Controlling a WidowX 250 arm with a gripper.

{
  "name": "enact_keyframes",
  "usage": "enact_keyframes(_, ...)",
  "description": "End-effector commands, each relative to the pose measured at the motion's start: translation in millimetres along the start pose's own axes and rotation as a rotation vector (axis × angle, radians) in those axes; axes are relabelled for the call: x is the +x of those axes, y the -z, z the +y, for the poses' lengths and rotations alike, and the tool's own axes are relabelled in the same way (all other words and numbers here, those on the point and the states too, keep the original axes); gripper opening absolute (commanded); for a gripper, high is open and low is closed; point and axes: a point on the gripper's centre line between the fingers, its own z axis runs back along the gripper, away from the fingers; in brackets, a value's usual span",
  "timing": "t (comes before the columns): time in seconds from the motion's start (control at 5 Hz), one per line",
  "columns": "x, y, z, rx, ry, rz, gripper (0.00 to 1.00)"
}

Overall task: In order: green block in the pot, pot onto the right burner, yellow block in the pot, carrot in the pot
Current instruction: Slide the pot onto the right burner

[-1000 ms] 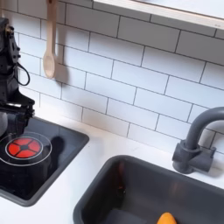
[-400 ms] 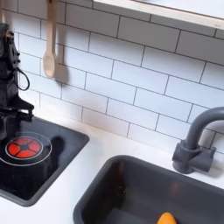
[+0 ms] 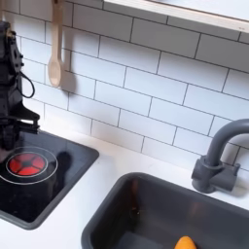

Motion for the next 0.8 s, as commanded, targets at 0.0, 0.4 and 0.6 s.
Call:
enact_keyframes(0.0, 1, 0.7, -22.9, -0.035, 0.036, 0.006, 0.0)
enact_keyframes(0.4, -1, -4.6, -47.2, -0.057, 0.084, -0.009, 0.0)
enact_keyframes(0.6, -2, -4.4, -44.8, -0.059, 0.075, -0.011, 0.0)
